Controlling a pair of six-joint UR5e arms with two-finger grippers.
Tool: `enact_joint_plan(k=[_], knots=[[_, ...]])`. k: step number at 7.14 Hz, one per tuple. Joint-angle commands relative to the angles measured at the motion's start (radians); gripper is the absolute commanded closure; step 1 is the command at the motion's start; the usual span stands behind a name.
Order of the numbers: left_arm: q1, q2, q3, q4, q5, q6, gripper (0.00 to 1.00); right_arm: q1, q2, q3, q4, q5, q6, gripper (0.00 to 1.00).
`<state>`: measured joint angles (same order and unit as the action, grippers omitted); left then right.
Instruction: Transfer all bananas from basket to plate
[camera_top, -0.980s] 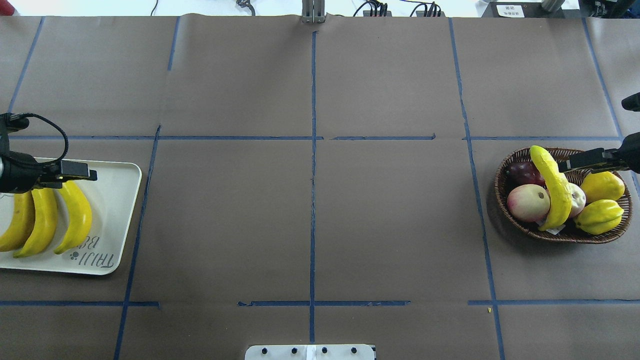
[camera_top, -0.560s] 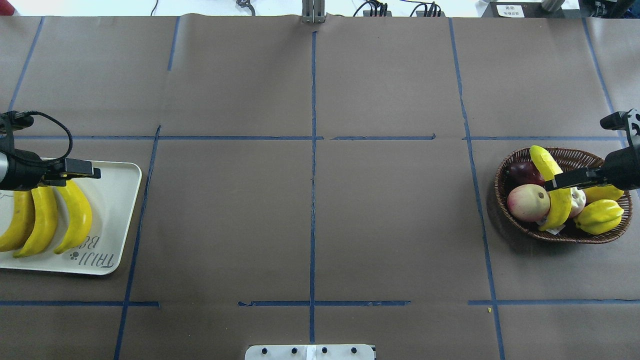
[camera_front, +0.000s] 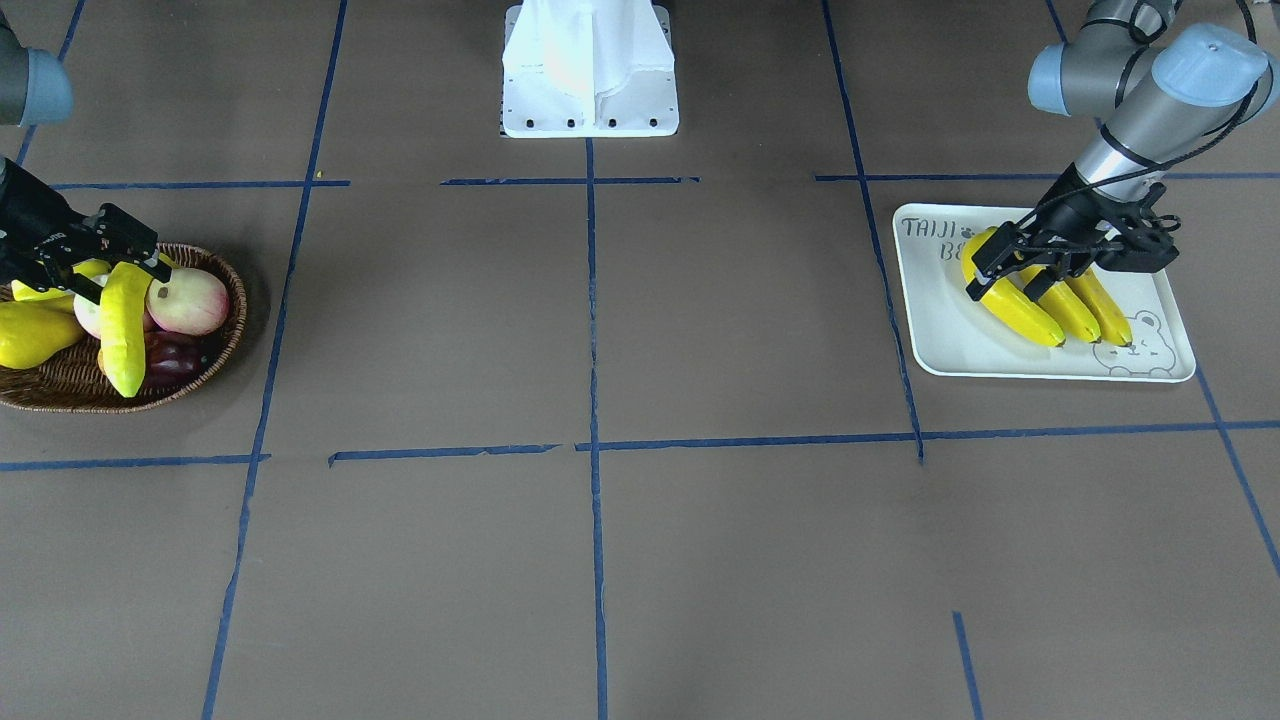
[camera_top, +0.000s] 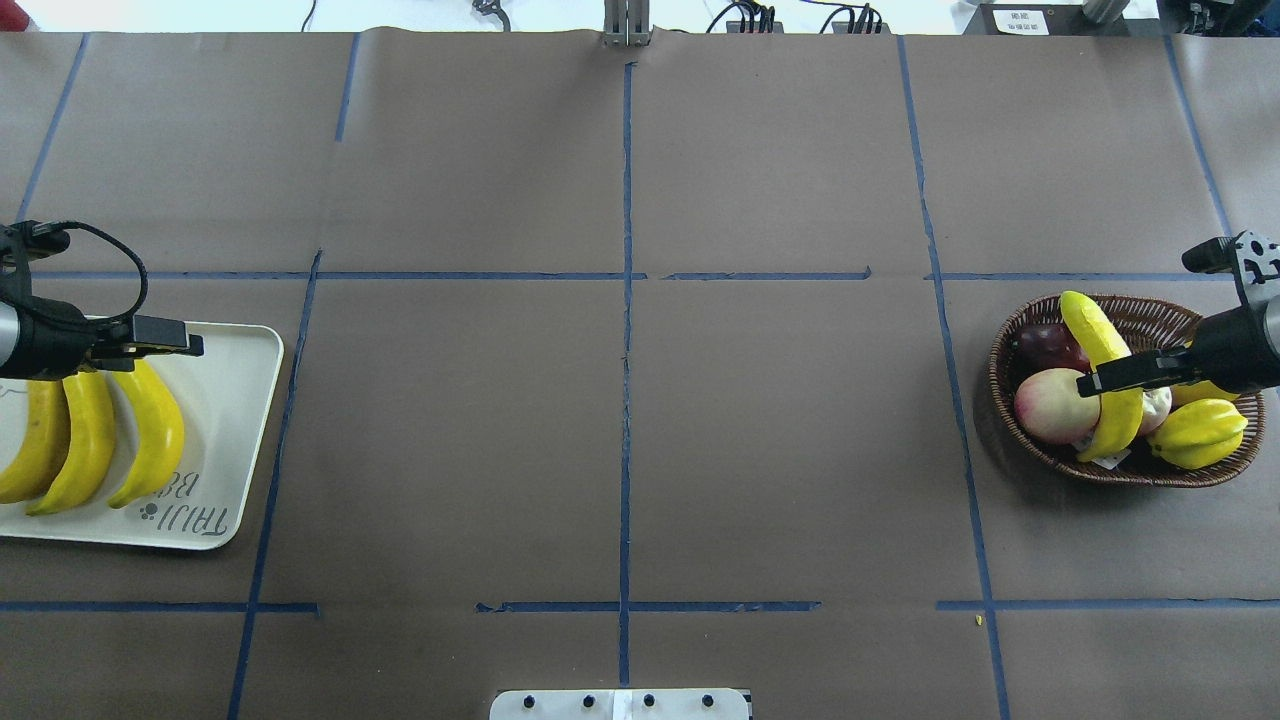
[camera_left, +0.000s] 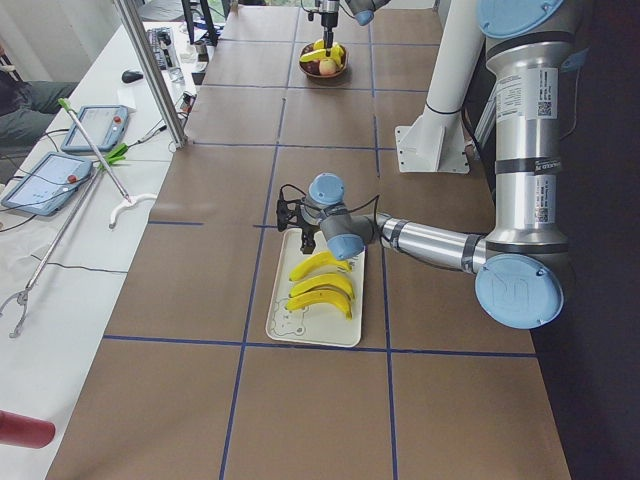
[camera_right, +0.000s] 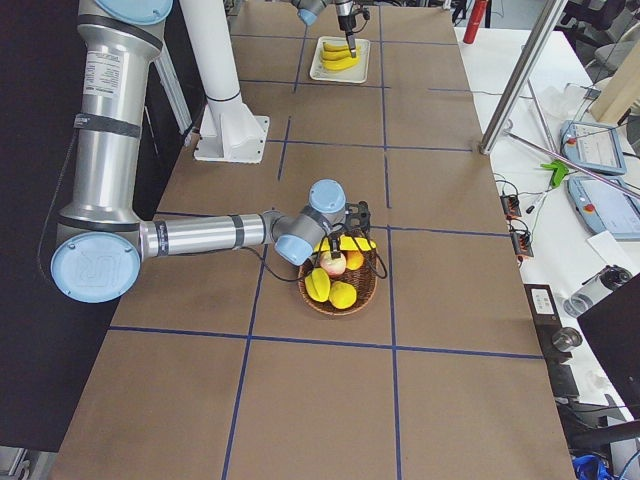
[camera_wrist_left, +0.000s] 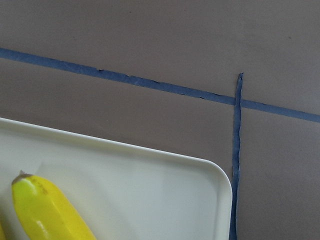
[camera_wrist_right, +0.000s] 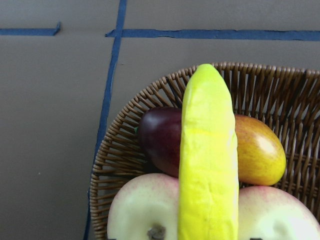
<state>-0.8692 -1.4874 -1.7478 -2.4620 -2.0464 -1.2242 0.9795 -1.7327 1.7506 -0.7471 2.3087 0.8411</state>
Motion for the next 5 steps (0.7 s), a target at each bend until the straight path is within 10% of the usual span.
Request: enact_joint_plan(k=[1, 2, 3, 5], knots=[[0.001, -0.011, -0.001, 0.000, 0.002, -0.039, 0.00, -0.001, -0.022, 0.012, 0.000, 0.000, 0.000, 0.30], [0.003, -0.011, -0.002, 0.000, 0.005, -0.043, 0.00, 0.001, -0.037, 0.023, 0.003, 0.000, 0.000, 0.71], [0.003, -0.011, -0.003, 0.000, 0.006, -0.043, 0.00, 0.001, -0.045, 0.026, 0.009, 0.000, 0.000, 0.92], [0.007, -0.014, 0.008, 0.000, 0.008, -0.041, 0.00, -0.001, -0.042, 0.026, 0.011, -0.002, 0.000, 1.00]])
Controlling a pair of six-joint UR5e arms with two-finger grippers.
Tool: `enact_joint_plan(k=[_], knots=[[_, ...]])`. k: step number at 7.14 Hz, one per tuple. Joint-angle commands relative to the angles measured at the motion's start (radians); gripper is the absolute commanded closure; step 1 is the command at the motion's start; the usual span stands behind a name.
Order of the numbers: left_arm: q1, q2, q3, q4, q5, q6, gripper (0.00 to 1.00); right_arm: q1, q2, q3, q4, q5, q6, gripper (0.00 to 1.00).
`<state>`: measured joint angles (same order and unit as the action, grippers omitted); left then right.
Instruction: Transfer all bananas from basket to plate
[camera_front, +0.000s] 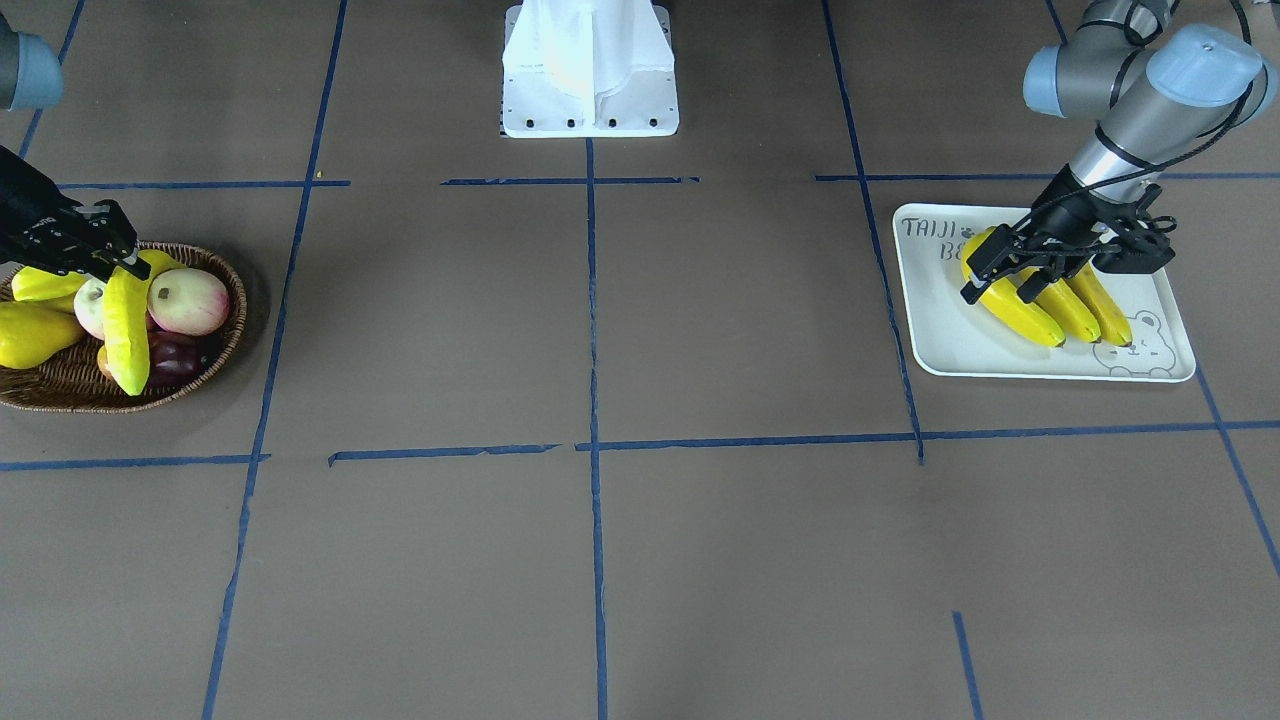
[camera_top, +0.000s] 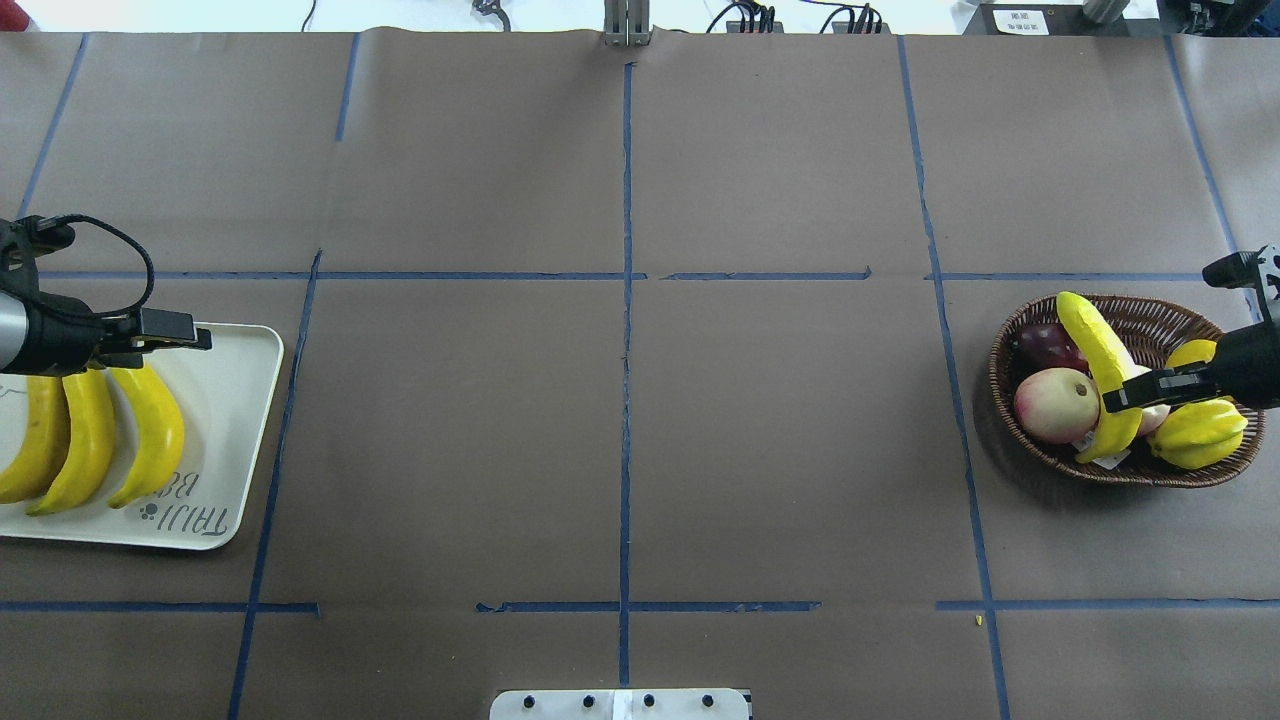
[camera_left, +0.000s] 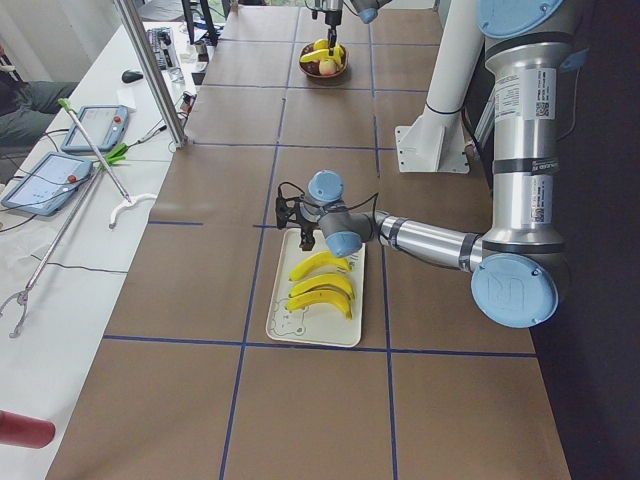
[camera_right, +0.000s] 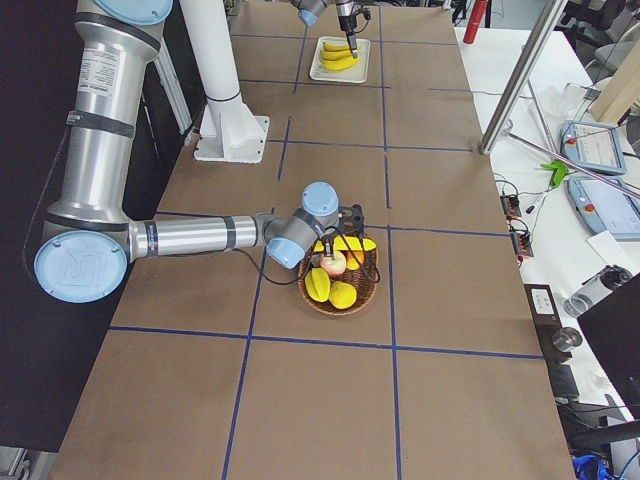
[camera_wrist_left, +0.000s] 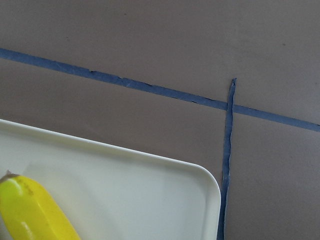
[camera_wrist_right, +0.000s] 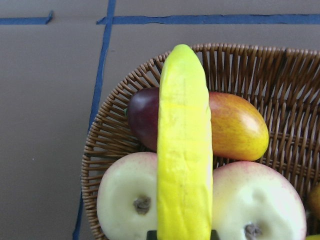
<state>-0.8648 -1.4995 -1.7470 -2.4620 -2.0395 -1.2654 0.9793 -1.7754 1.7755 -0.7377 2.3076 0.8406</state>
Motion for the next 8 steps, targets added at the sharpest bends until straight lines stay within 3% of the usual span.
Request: enact_joint_plan(k=[1, 3, 5, 6, 7, 8], knots=[[0.004, -0.027, 0.027, 0.000, 0.001, 0.000, 0.00, -0.001, 0.002, 0.001, 0.001, -0.001, 0.002, 1.00], [0.004, -0.031, 0.029, 0.000, 0.001, 0.000, 0.00, 0.057, -0.007, 0.079, 0.003, 0.018, 0.002, 1.00], [0.004, -0.042, 0.030, 0.001, 0.002, -0.002, 0.00, 0.143, -0.021, 0.160, 0.009, 0.146, 0.041, 1.00], [0.004, -0.051, 0.031, 0.001, 0.001, -0.008, 0.00, 0.142, 0.035, 0.188, 0.009, 0.145, 0.184, 1.00], [0.010, -0.098, 0.029, 0.000, 0.001, -0.102, 0.00, 0.115, 0.185, 0.173, 0.009, 0.136, 0.415, 0.99], [0.038, -0.158, 0.027, -0.003, -0.001, -0.256, 0.00, 0.034, 0.309, 0.173, 0.009, 0.049, 0.580, 0.99]])
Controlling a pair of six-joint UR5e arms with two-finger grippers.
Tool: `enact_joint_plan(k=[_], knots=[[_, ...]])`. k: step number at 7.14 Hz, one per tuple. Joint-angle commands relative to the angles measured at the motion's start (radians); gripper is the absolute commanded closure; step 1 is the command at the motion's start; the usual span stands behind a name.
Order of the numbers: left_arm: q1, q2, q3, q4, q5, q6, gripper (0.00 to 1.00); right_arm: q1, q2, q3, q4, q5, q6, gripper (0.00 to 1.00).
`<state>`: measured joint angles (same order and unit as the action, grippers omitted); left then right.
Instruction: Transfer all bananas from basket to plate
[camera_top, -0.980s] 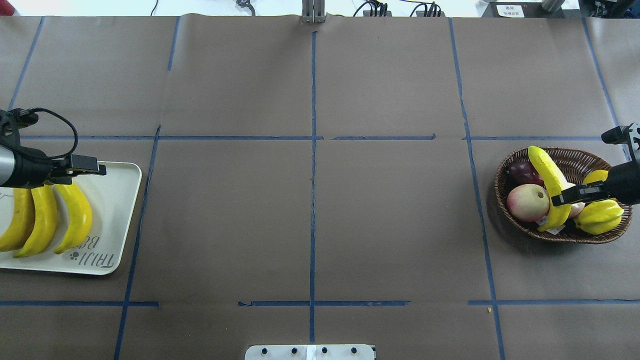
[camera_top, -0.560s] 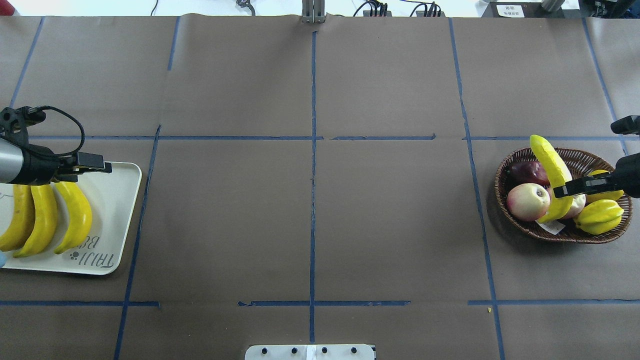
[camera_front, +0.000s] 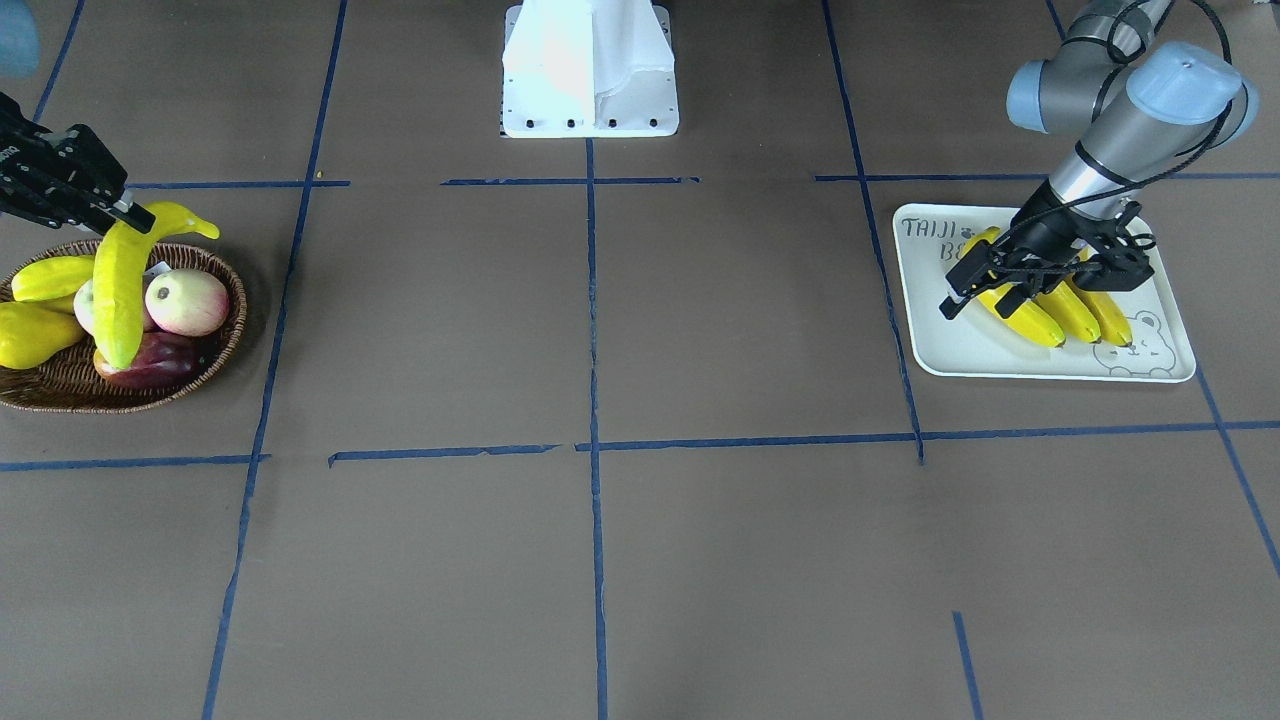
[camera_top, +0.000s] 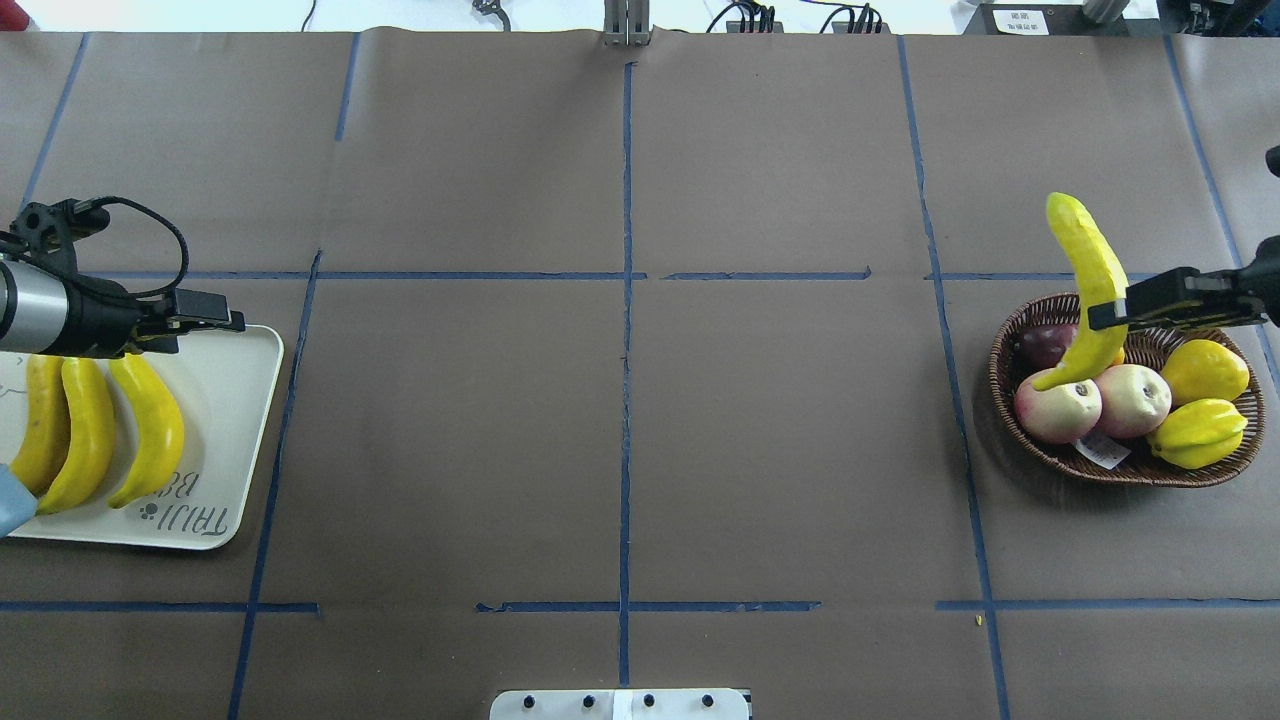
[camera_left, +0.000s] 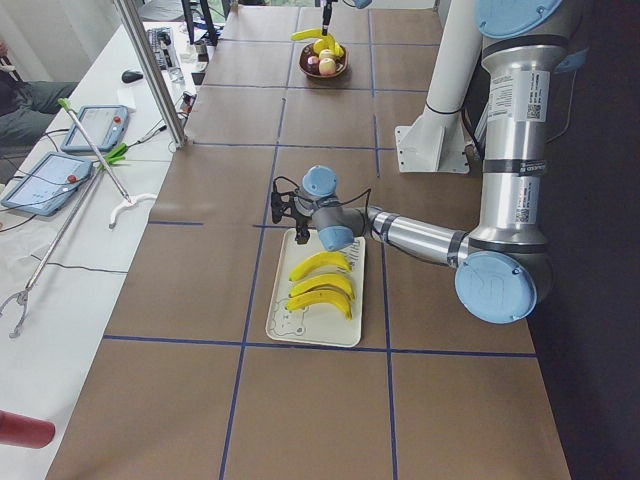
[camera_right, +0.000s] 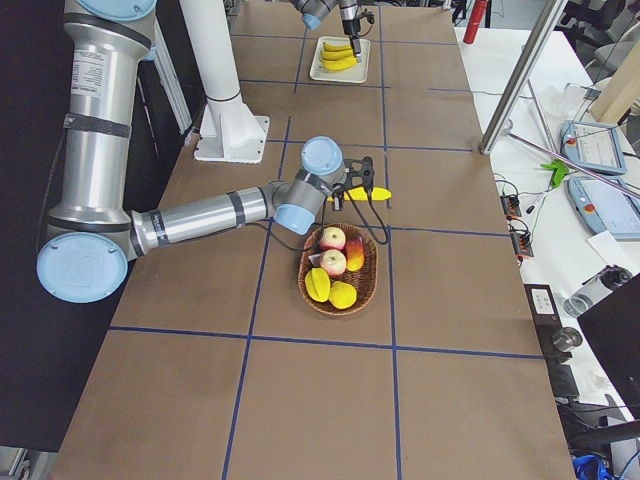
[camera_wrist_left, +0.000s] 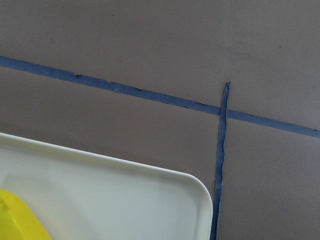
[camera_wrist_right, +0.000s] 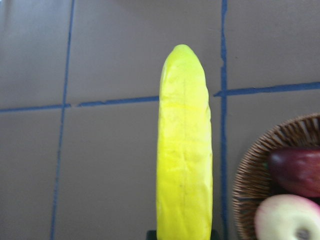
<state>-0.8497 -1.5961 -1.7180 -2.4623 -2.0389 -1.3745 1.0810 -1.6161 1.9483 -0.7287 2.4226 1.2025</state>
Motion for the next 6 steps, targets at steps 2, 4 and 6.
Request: enact_joint_plan(k=[2, 4, 6], knots=[[0.038, -0.203, -0.002, -0.056, -0.001, -0.440, 0.00, -0.322, 0.286, 0.009, 0.000, -0.391, 0.409, 0.99], [0.060, -0.316, 0.000, -0.131, -0.003, -0.627, 0.00, -0.584, 0.338, 0.005, -0.003, -0.690, 0.387, 0.99], [0.148, -0.399, 0.003, -0.121, 0.002, -0.614, 0.01, -0.705, 0.378, -0.011, -0.017, -0.793, 0.300, 0.99]])
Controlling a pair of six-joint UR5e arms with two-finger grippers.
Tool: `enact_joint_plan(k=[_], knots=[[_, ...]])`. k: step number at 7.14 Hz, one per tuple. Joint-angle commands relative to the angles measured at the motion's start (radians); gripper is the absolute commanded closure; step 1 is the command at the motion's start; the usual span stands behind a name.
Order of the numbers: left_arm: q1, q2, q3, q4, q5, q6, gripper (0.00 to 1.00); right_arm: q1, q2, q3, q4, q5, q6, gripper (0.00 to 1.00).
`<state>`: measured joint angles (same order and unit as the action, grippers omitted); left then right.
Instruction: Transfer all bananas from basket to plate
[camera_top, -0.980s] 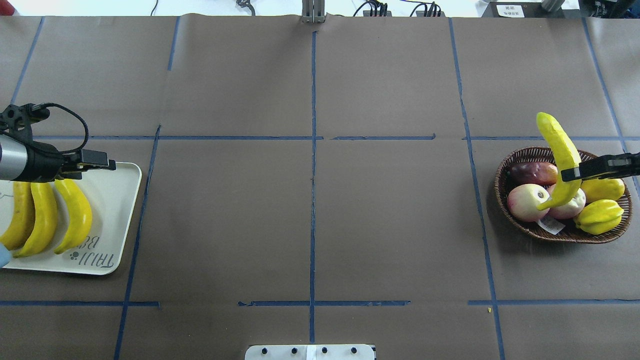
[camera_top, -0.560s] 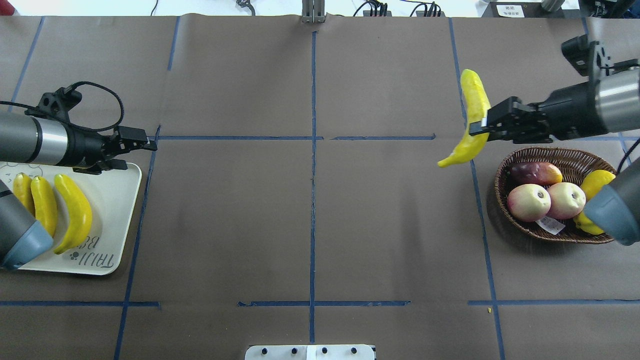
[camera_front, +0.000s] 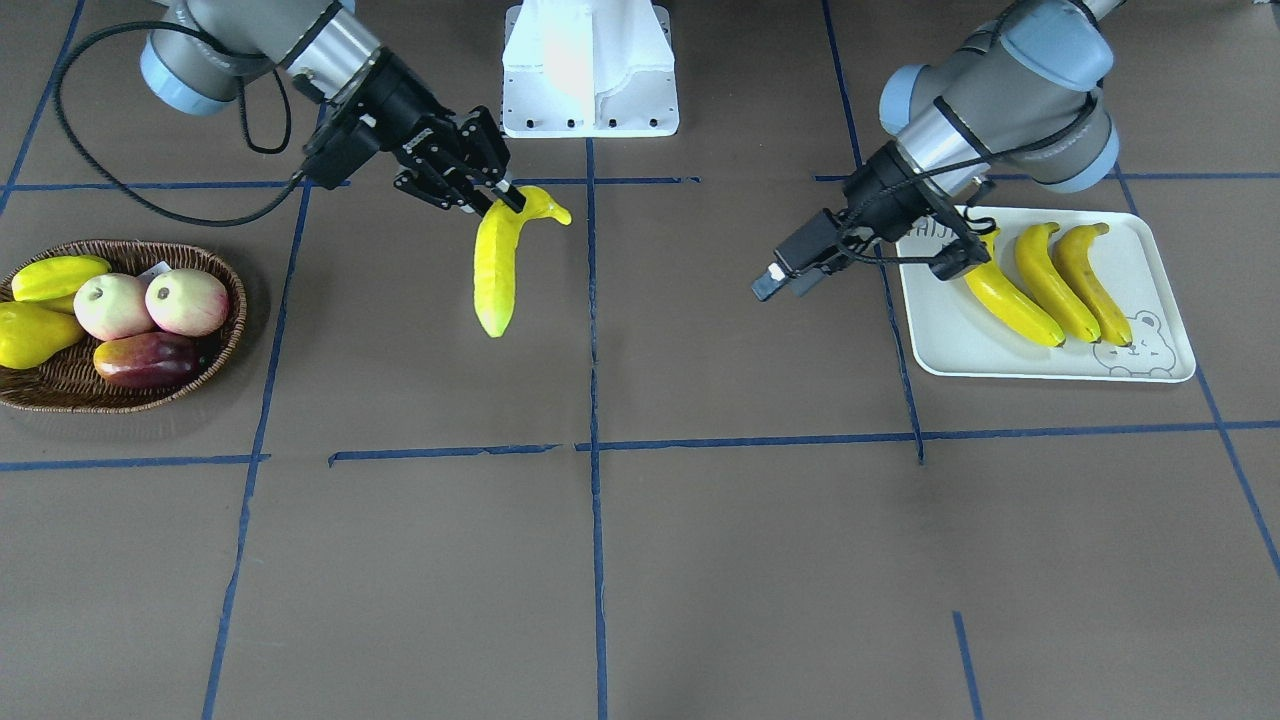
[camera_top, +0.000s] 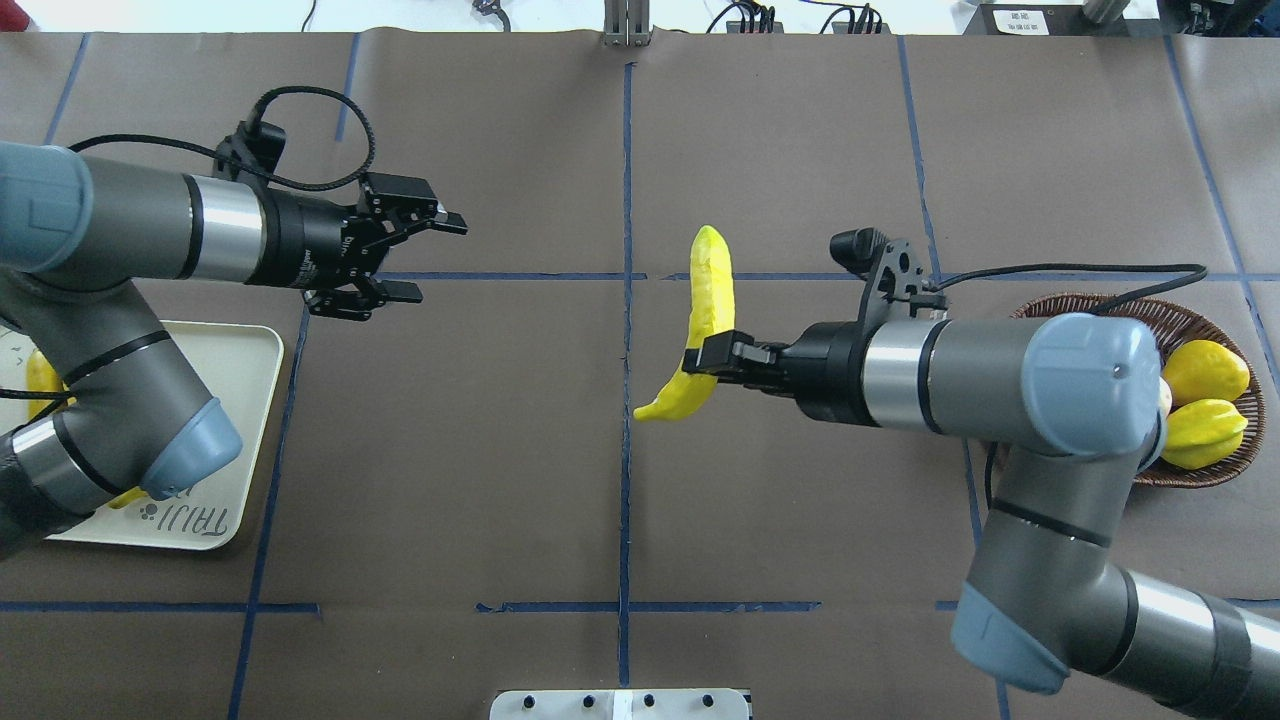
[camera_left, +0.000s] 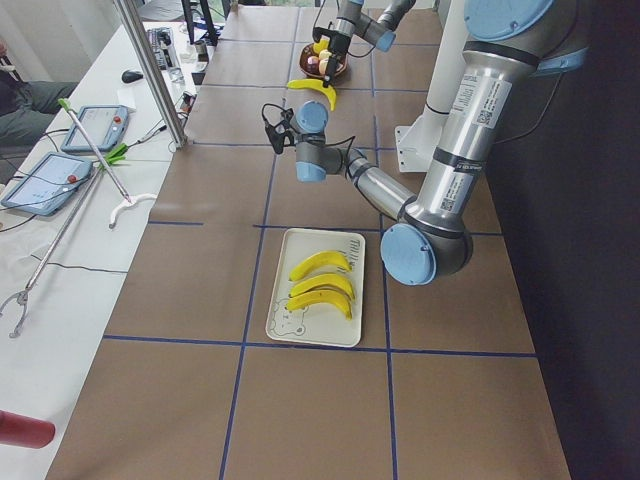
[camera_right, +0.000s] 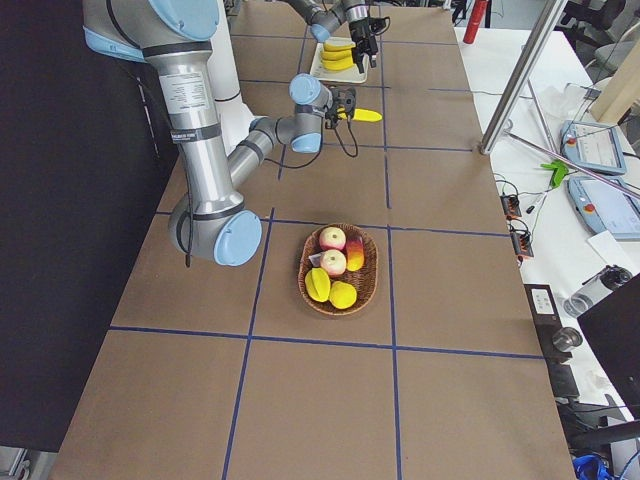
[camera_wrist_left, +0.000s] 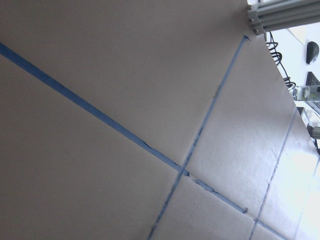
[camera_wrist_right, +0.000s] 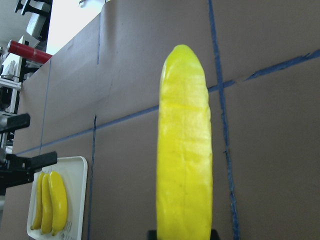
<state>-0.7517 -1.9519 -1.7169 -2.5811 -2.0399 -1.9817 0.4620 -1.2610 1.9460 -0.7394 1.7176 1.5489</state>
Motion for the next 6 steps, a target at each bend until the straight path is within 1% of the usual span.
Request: enact_joint_plan(k=[1, 2, 3, 4, 5, 6], knots=[[0.075, -0.077, 0.014, -0.002, 0.003, -0.003, 0.01, -0.117, 0.038, -0.025, -0.008, -0.128, -0.093, 0.99], [0.098, -0.119, 0.039, -0.004, 0.006, -0.003, 0.01, -0.129, 0.060, -0.050, -0.008, -0.130, -0.124, 0.99], [0.127, -0.143, 0.043, -0.002, 0.048, -0.003, 0.01, -0.134, 0.072, -0.061, -0.008, -0.134, -0.124, 0.99], [0.152, -0.178, 0.069, -0.001, 0.079, -0.002, 0.01, -0.137, 0.080, -0.061, -0.008, -0.135, -0.124, 0.99], [0.160, -0.209, 0.117, -0.002, 0.081, -0.002, 0.01, -0.138, 0.083, -0.061, -0.006, -0.135, -0.124, 0.99], [0.185, -0.211, 0.123, -0.002, 0.105, 0.009, 0.01, -0.138, 0.083, -0.061, -0.006, -0.135, -0.124, 0.99]])
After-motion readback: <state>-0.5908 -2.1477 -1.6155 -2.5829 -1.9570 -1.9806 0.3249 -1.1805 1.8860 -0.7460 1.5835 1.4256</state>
